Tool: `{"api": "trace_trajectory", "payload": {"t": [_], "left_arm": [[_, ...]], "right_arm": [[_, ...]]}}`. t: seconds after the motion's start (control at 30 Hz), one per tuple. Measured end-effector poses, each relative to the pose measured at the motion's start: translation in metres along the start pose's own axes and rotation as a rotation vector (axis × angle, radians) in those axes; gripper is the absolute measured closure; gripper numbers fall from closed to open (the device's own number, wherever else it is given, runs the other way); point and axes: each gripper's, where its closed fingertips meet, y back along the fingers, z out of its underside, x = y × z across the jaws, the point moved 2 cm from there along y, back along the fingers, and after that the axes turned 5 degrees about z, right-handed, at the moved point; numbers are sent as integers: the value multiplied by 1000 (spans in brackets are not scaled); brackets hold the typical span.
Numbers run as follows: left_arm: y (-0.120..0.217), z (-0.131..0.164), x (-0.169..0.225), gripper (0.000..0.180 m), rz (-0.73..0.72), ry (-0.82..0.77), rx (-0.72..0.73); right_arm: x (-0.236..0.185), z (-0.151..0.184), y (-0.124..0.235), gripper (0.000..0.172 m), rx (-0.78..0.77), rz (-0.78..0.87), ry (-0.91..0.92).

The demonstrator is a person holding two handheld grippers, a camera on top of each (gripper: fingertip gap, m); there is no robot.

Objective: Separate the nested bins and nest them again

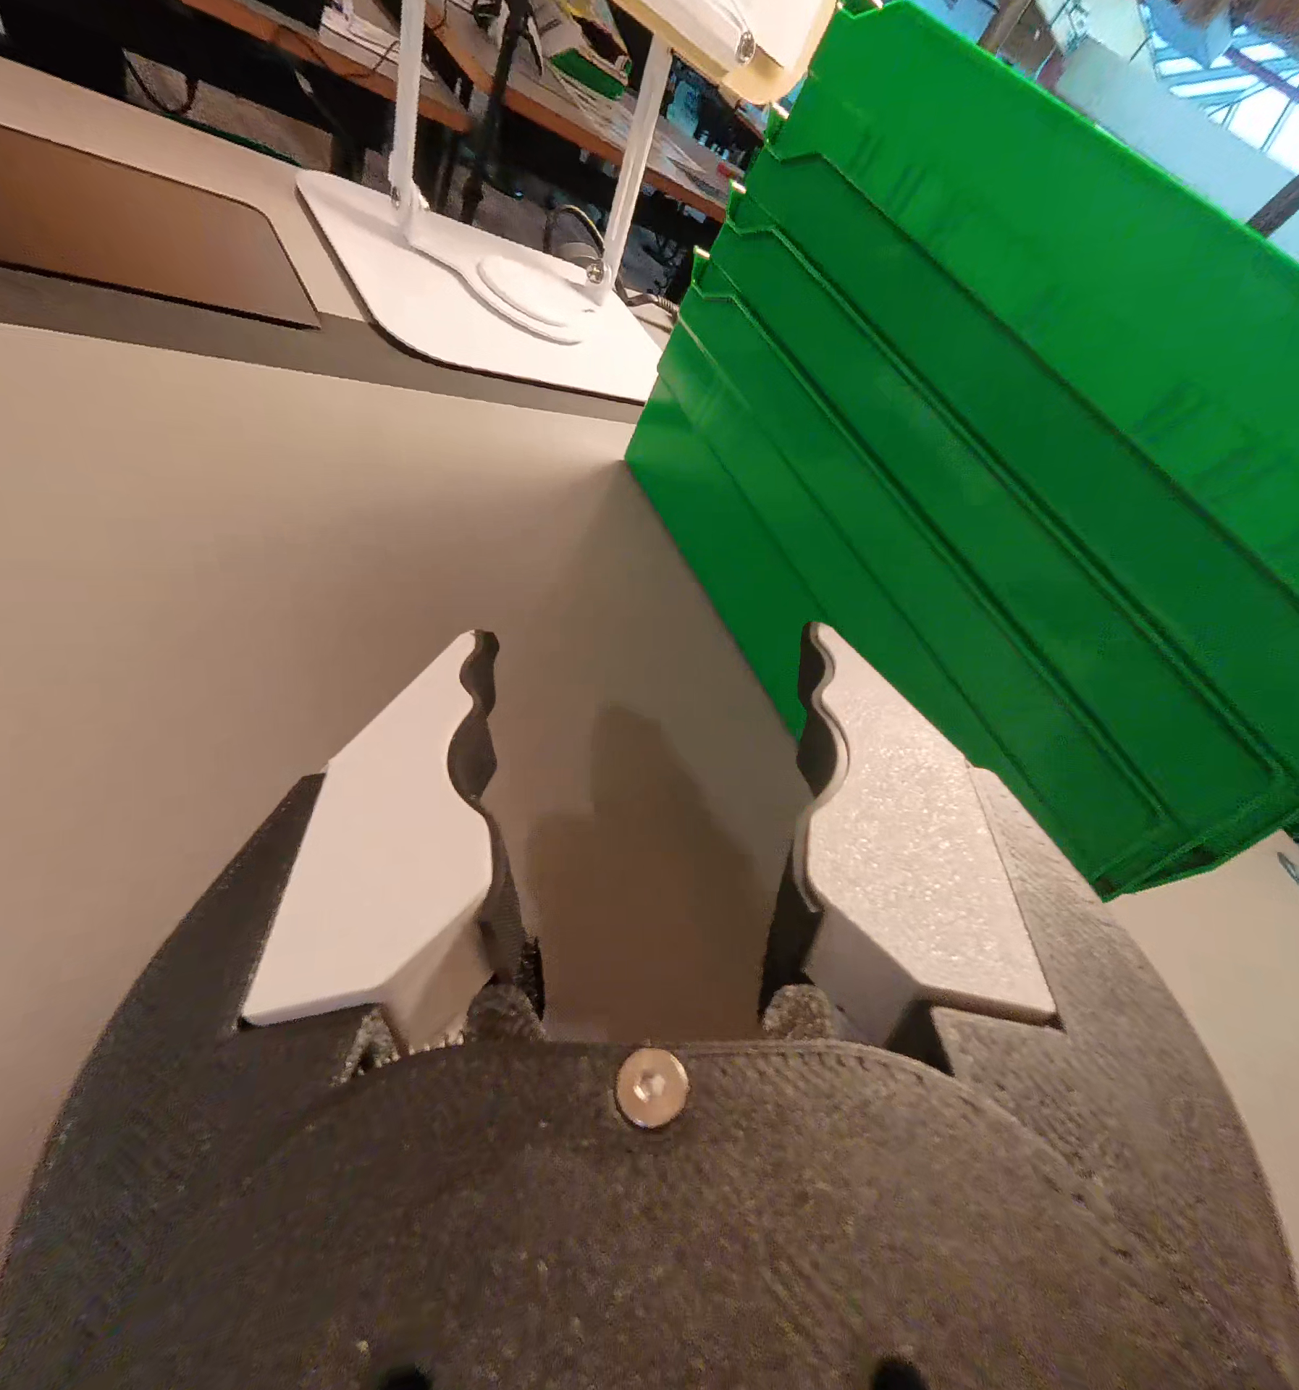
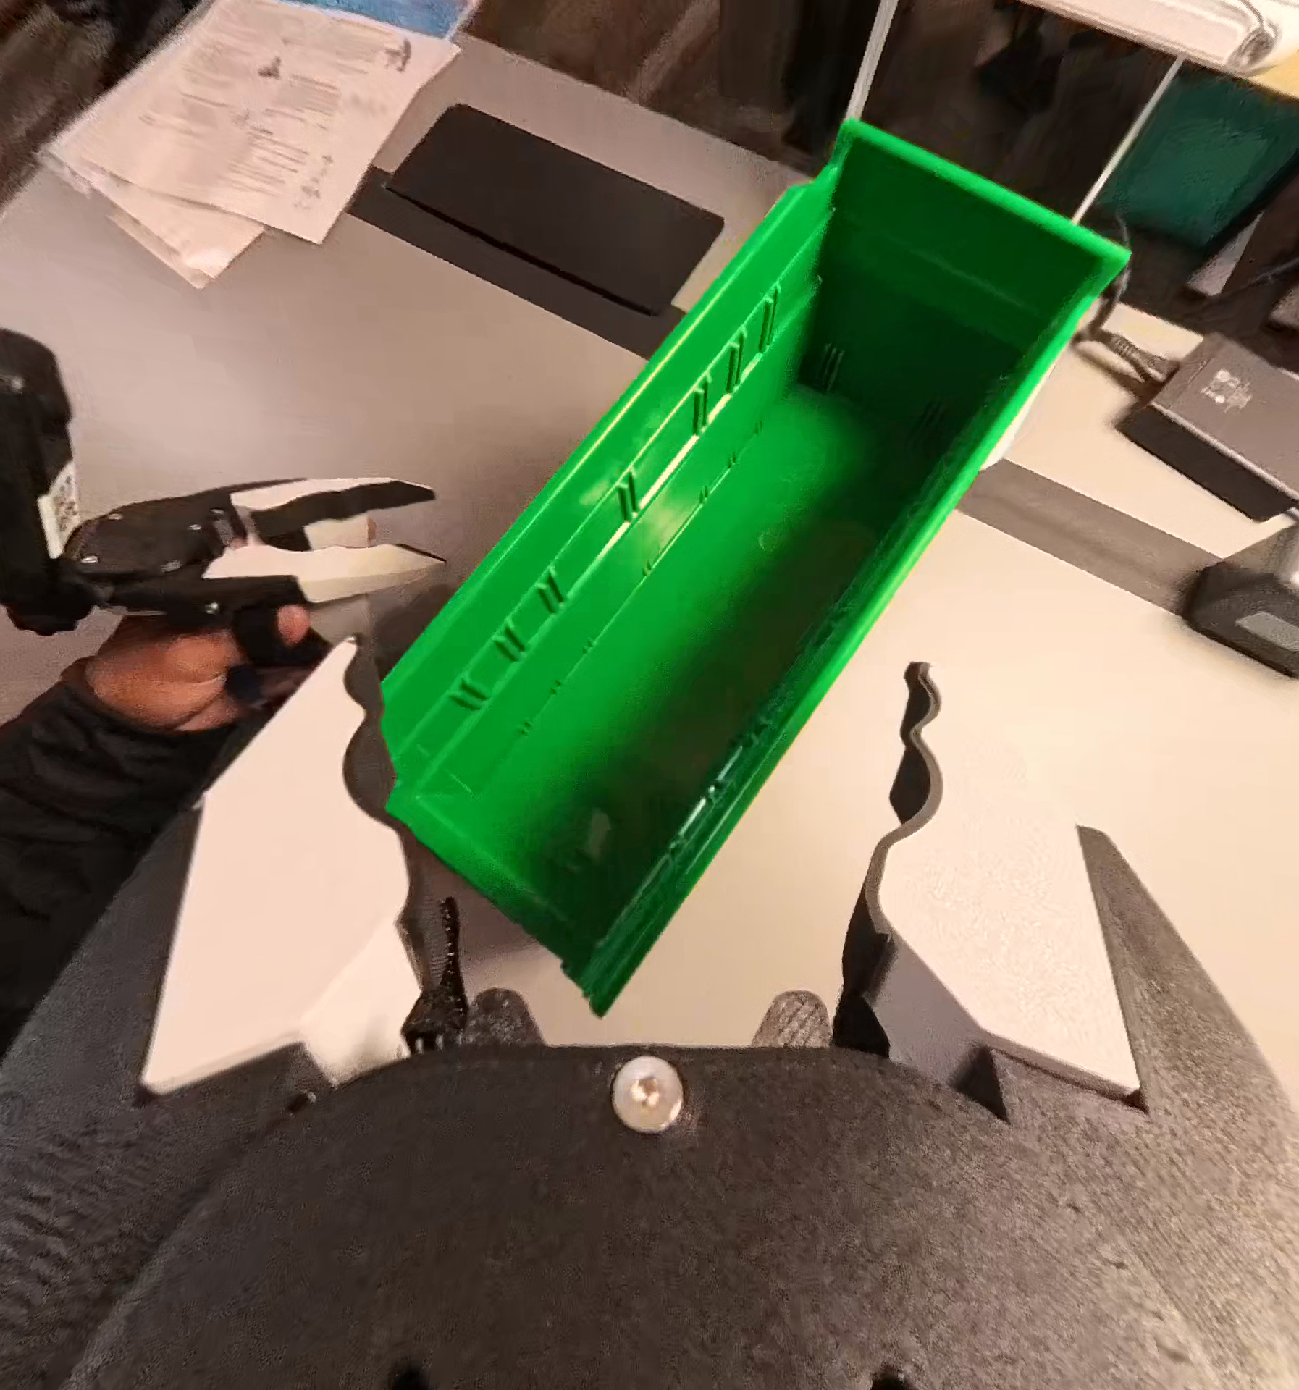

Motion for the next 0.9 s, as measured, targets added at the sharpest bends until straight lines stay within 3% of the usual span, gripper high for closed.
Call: {"api": "trace_trajectory", "payload": {"t": [0.3,0.4,0.67,0.8,0.9], "left_arm": [[1,1,-2,102,-9,8,-3],[3,0,-4,103,-11,18,2],[1,2,-3,105,-11,11,-14],[2,1,-4,105,-13,19,-10],[2,2,-4,106,-12,20,-12]], "right_arm": [[1,-20,-60,31,-318,114,78],[9,-10,-68,42,-409,138,120],[24,-15,-50,52,-390,124,118],[32,-30,-37,50,-317,110,83],[42,-15,-42,40,-370,142,88]]}}
